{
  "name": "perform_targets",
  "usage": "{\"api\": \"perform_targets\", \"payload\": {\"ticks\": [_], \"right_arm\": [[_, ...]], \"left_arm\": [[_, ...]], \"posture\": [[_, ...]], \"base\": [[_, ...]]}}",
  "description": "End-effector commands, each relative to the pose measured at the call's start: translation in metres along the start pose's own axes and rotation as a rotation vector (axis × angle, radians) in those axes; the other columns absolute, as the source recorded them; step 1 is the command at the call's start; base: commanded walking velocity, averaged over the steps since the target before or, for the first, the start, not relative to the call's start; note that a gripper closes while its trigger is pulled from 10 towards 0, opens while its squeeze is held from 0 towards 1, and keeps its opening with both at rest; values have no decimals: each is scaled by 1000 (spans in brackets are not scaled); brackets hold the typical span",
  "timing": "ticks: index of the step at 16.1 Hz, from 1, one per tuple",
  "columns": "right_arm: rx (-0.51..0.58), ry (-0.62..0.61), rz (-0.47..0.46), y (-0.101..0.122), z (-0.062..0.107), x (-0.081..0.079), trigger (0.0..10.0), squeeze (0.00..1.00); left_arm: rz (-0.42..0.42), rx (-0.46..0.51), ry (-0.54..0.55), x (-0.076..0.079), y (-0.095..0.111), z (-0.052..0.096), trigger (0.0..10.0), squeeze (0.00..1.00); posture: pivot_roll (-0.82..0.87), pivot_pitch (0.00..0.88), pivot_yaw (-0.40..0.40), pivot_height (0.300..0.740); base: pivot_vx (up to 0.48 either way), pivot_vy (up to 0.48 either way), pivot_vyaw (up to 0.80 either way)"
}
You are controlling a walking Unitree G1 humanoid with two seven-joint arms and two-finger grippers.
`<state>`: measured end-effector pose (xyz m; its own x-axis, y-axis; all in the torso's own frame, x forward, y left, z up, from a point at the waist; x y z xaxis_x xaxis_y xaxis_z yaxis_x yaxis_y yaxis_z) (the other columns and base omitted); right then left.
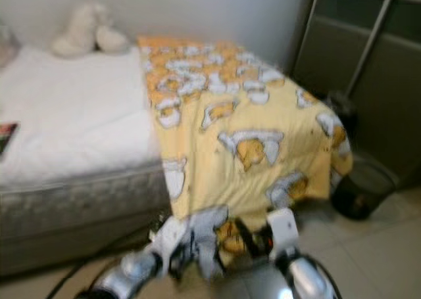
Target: Clean up the room
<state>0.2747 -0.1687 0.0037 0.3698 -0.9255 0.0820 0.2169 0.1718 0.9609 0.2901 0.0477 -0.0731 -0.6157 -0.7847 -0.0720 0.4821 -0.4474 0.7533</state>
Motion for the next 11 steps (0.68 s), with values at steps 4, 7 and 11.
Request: {"api": "perform_targets", "payload": {"ticks": [4,7,11], "right_arm": [[14,16,23,6,-4,-4,10000,0],[5,1,40,5,-3,-2,10000,0],[66,-154,4,20,-1,28,10000,0]], "left_arm": [[-190,-103,104,-12,-22,3,10000,0],[-54,-28,112,-15,-6,1,10000,1000],[-174,131,265,-55,8,18,10000,1000]], "posture": [[5,1,-39,740],[-5,0,-35,740],[-1,0,-21,740]], "base": [[0,0,0],[0,0,0],[0,0,0]]}}
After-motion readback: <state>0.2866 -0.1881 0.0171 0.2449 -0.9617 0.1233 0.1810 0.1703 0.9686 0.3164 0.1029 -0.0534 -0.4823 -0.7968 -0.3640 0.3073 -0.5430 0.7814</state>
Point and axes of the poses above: a point about 5 cm out from each wrist's last joint towards the gripper, its own z axis pointing back from the gripper into the wrist, its own y axis along the axis of the wrist's last joint, x = y × z, the point moved 6 cm from there along -z, pointing out of the wrist towards the gripper, and after that the axes turned 4 degrees about z, right-handed, at the moved point
